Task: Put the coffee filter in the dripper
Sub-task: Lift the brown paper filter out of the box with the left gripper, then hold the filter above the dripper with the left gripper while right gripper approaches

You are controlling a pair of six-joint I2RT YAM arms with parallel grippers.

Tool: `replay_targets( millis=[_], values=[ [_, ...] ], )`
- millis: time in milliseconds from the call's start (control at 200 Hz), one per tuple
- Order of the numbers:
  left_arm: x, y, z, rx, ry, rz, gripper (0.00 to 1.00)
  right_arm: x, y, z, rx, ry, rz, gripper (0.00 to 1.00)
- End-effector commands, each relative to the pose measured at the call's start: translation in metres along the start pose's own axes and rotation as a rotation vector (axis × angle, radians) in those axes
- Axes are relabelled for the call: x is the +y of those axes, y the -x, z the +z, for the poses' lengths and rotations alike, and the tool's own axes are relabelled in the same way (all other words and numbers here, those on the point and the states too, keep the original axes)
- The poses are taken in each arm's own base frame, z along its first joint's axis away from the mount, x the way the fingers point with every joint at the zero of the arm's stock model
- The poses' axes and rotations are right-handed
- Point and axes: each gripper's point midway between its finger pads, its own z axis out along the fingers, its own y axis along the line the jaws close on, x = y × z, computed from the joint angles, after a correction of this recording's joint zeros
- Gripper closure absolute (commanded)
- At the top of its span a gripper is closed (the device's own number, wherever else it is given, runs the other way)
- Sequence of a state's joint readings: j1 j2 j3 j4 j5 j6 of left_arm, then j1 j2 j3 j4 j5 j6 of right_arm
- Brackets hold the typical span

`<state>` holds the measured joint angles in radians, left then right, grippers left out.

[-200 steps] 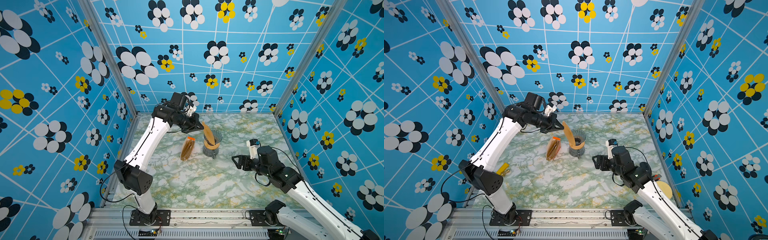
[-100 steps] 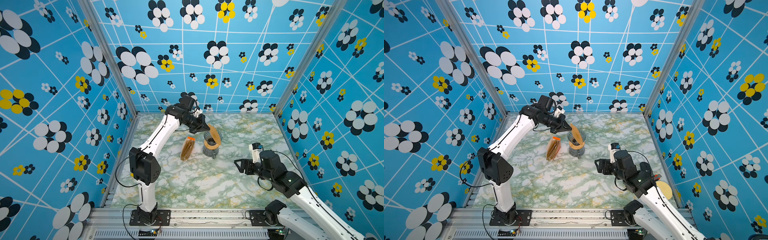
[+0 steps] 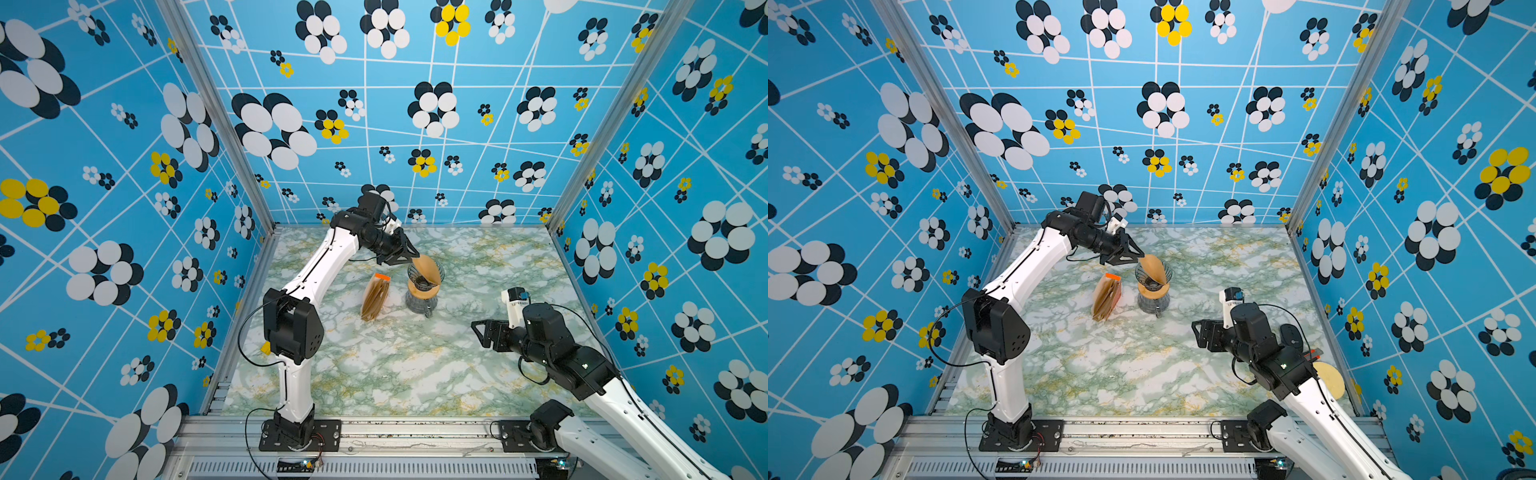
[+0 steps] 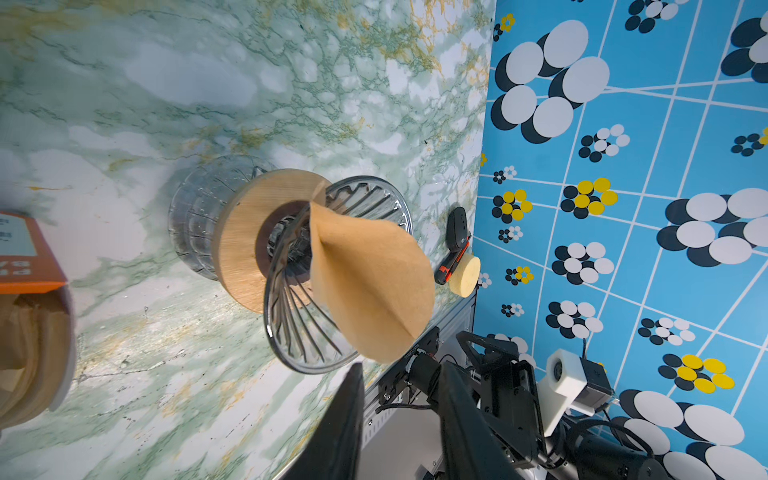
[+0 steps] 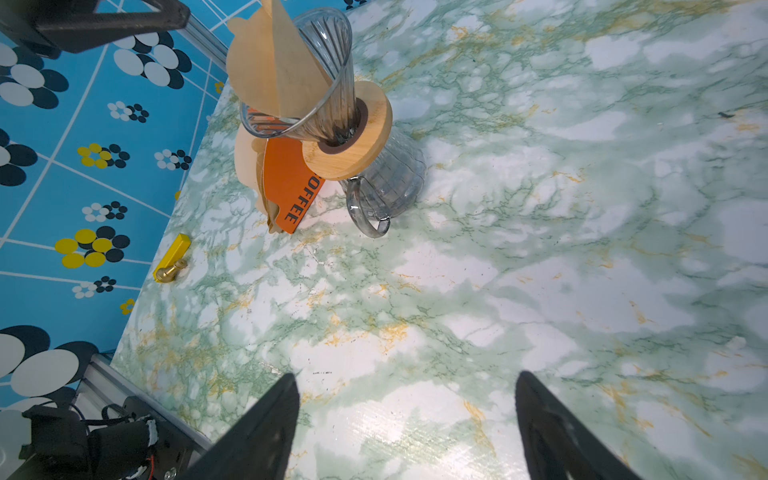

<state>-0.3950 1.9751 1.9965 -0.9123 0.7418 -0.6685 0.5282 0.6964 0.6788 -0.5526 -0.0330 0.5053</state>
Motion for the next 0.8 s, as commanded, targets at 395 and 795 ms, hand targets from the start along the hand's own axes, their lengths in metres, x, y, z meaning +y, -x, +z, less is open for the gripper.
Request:
replay_targets(
  millis=[395, 795],
  values=[
    [-0.05, -0.008, -0.065, -0.219, -0.096, 0.435, 0.42, 0.02, 0.038, -0.015, 0.013, -0.017, -0.068, 0.15],
    [-0.07, -0.043, -0.086, -0.308, -0.28, 0.695, 0.01, 0.059, 0.09, -0.014, 0.057, 0.014, -0.148, 0.25]
  ],
)
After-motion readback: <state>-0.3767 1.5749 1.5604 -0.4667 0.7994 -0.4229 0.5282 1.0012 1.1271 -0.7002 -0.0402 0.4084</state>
